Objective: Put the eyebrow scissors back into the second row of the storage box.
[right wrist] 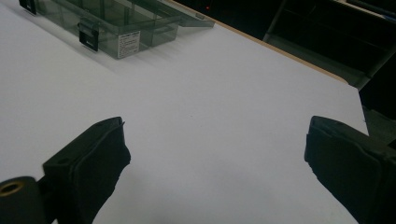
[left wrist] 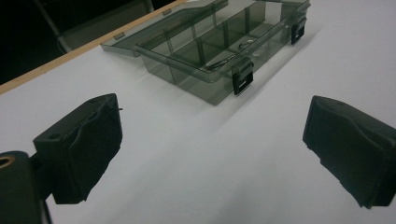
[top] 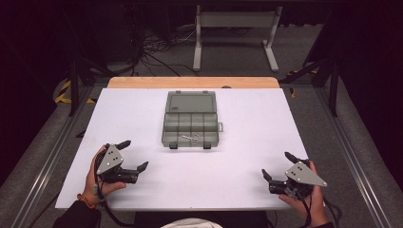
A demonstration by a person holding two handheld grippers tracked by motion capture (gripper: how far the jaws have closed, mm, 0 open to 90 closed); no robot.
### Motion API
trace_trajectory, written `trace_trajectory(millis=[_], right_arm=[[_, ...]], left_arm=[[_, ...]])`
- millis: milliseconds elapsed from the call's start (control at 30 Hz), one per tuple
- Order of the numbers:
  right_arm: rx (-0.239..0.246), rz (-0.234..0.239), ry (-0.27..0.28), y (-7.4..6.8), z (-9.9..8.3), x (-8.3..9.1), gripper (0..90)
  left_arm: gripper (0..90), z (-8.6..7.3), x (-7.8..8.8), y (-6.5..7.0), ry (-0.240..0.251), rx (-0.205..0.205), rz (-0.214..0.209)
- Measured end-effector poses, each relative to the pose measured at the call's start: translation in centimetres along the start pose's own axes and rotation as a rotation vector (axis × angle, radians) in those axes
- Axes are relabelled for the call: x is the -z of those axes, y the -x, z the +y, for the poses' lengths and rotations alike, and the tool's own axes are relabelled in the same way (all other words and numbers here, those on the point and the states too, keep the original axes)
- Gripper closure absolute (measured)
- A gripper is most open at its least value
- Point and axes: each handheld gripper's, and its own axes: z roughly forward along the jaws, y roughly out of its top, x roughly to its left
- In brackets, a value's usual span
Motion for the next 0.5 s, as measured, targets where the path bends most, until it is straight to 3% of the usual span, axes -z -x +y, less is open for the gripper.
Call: trace_trajectory(millis=[500], right_arm=[[0.011,-0.001,-0.018,-0.13,-0.34,0.08,6.8]], left_arm=[[5.4,0.24,-0.55,0.1,-0.005,-0.009,-0.012]])
